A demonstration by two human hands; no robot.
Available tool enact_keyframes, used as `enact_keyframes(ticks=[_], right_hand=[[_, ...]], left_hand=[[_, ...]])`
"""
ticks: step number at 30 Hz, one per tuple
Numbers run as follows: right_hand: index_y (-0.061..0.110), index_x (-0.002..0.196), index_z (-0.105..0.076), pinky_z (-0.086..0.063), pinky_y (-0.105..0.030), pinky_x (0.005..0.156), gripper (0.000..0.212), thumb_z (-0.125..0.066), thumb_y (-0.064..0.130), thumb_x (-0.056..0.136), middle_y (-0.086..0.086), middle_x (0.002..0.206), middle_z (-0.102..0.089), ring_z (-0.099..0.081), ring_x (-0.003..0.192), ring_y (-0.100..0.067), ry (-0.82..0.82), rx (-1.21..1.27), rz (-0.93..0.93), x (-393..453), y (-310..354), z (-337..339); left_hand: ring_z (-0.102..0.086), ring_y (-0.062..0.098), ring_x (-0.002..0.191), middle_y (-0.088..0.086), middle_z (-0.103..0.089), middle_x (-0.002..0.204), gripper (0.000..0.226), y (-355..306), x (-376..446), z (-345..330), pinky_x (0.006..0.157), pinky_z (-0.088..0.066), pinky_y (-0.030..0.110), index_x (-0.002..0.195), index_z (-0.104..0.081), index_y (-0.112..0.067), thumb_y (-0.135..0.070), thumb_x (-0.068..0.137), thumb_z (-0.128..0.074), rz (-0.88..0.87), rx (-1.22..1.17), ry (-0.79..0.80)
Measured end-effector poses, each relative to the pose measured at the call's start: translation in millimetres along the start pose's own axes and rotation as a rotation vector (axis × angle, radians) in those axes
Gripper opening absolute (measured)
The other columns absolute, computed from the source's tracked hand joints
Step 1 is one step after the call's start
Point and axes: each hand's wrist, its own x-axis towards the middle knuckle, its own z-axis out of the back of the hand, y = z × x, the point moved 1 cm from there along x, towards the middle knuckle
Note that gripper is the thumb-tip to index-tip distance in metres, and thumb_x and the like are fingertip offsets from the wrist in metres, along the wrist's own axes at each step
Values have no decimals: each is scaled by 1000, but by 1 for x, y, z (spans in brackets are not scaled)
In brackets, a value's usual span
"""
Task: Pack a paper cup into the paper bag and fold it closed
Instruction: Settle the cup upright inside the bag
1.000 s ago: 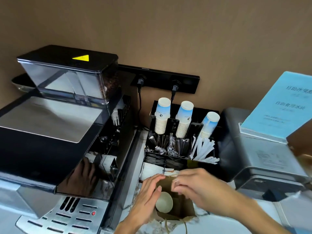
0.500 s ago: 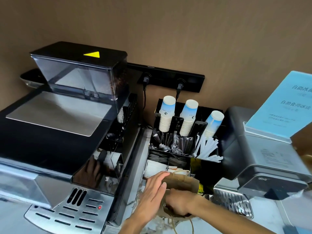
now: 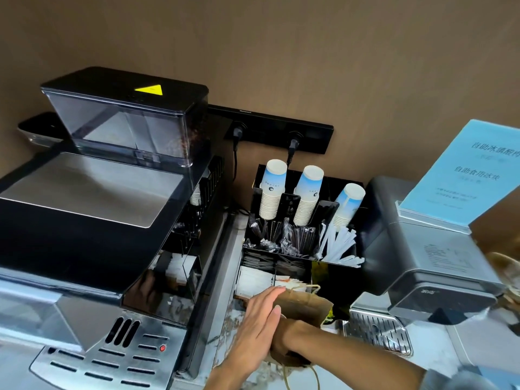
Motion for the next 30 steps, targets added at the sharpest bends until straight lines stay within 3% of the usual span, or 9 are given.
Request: enact_keyframes(ticks=[1, 3, 4, 7, 12, 17, 22, 26, 30], right_hand=[[-1, 125, -45, -42, -2, 77, 40, -21, -16, 97, -4, 116, -49, -54, 123, -13, 120, 54, 62, 5, -5, 4], [-3, 134, -50, -40, -13, 66, 35, -36, 0, 102, -13, 122, -59, -55, 119, -34, -82, -267, 366, 24, -6, 4], [-3, 133, -52, -44, -25, 76, 35, -43, 3, 100, -20, 130, -58, -55, 119, -38, 195, -106, 423, 14, -12, 9], [-1, 120, -61, -47, -44, 89, 30, -57, 1, 90, -24, 124, -60, -58, 105, -38, 201, -179, 474, 17, -14, 19], [6, 107, -64, -49, -36, 72, 21, -59, 18, 90, -18, 106, -68, -61, 89, -34, 147, -2, 556, 6, -42, 32], [28, 113, -68, -47, -15, 65, 19, -61, 29, 95, 9, 88, -71, -58, 70, 2, -95, 602, 596, -39, -102, 40], [18, 80, -74, -42, -16, 53, 18, -64, 18, 95, 0, 69, -69, -52, 54, -10, -140, 1278, 356, -68, -188, -3], [-1, 83, -74, -30, -25, 47, 18, -61, 1, 95, -9, 66, -66, -45, 48, -17, -213, 1453, -18, -64, -246, -70], [-7, 87, -73, -29, -26, 47, 15, -60, -5, 93, -14, 65, -64, -44, 48, -21, -225, 1528, -290, -59, -296, -126]], left_hand=[[-20, -14, 143, -50, -26, 139, 40, 0, 0, 1, 112, -18, 15, 141, -31, -63, -52, 104, -21, 1, -4, 5], [-20, -15, 143, -51, -26, 139, 39, -1, 0, 2, 110, -19, 13, 140, -31, -64, -50, 105, -23, -3, -13, 14], [-20, -15, 143, -51, -26, 139, 39, -2, 0, 2, 109, -20, 13, 141, -31, -63, -48, 106, -24, -7, -17, 17], [-21, -13, 144, -50, -28, 139, 39, -3, 1, 3, 112, -19, 14, 142, -33, -60, -44, 108, -25, -1, -33, 24], [-20, -15, 143, -51, -28, 139, 39, -3, 1, 4, 109, -21, 11, 141, -31, -64, -43, 108, -26, 8, -34, 50], [-18, -19, 142, -51, -26, 141, 37, -6, 1, 1, 114, -20, 20, 137, -29, -69, -52, 106, -24, 49, -53, 78], [-18, -23, 139, -50, -29, 141, 36, -19, 2, -10, 117, -19, 23, 134, -31, -70, -59, 101, -24, 63, -81, 123], [-17, -22, 141, -49, -28, 143, 37, -28, 4, -28, 120, -16, 27, 139, -34, -63, -51, 104, -27, 65, -94, 154], [-20, -22, 140, -47, -32, 143, 37, -35, 7, -50, 117, -16, 23, 138, -37, -61, -47, 106, -30, 51, -128, 168]])
